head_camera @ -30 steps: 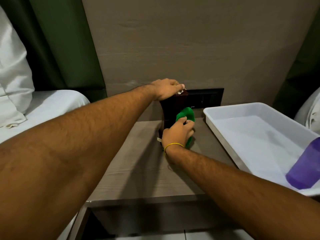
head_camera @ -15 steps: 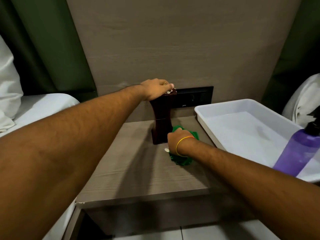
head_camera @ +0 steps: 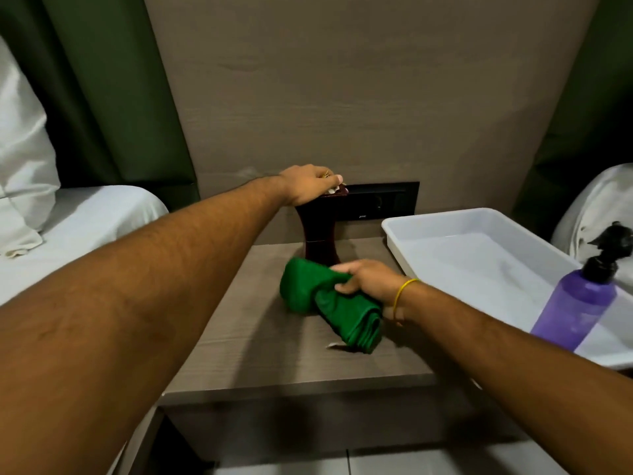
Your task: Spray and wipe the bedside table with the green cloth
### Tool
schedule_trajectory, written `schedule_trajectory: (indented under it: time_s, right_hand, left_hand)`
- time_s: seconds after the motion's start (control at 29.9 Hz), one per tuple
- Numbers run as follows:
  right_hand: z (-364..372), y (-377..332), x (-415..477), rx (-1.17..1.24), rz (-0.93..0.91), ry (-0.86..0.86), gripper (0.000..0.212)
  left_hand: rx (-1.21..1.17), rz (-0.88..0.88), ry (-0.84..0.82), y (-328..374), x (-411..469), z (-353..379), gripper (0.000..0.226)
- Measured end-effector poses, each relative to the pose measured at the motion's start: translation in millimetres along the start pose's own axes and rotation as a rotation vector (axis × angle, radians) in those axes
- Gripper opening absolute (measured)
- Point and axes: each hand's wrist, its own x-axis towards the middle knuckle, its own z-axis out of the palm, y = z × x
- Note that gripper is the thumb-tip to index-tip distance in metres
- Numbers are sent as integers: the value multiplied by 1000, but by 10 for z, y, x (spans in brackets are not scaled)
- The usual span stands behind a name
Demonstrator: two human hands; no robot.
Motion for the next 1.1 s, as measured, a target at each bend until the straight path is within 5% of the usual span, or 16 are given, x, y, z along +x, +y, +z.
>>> schedule_trajectory:
  time_s: [0.1, 0.27, 0.4, 0.47, 0.57, 0.7, 0.77, 0.87, 0.97, 1.1]
  right_hand:
    - [-261, -190, -156, 492, 61, 11, 38]
    - [-840, -706, -365, 577, -9, 411, 32]
    - [-1311, -894, -448, -345, -118, 1031, 34]
    - [-1391, -804, -480, -696, -141, 1116, 36]
    - [-1448, -419, -317, -1041, 27, 1027, 39]
    - [-1409, 139, -74, -1114, 400, 649, 49]
    - [-1453, 239, 41, -1122, 474, 591, 56]
    - [-1421, 173, 115, -1050, 484, 554, 69]
    - [-1399, -220, 235, -1018, 527, 426, 77]
    - [-1578, -1064, 188, -986, 283, 534, 75]
  left_hand:
    - [23, 7, 2, 32, -11, 15, 63]
    - [15, 8, -4, 68, -37, -1, 55]
    - [12, 9, -25, 96, -69, -27, 57]
    - [13, 14, -20, 106, -78, -30, 56]
    - [12, 11, -11, 96, -61, -25, 57]
    - [-13, 24, 15, 87, -94, -59, 52]
    - [-14, 37, -24, 80, -53, -2, 51]
    - [38, 80, -48, 88, -170, 135, 72]
    - [74, -64, 3, 33, -252, -164, 88]
    - [111, 1, 299, 222, -103, -863, 83]
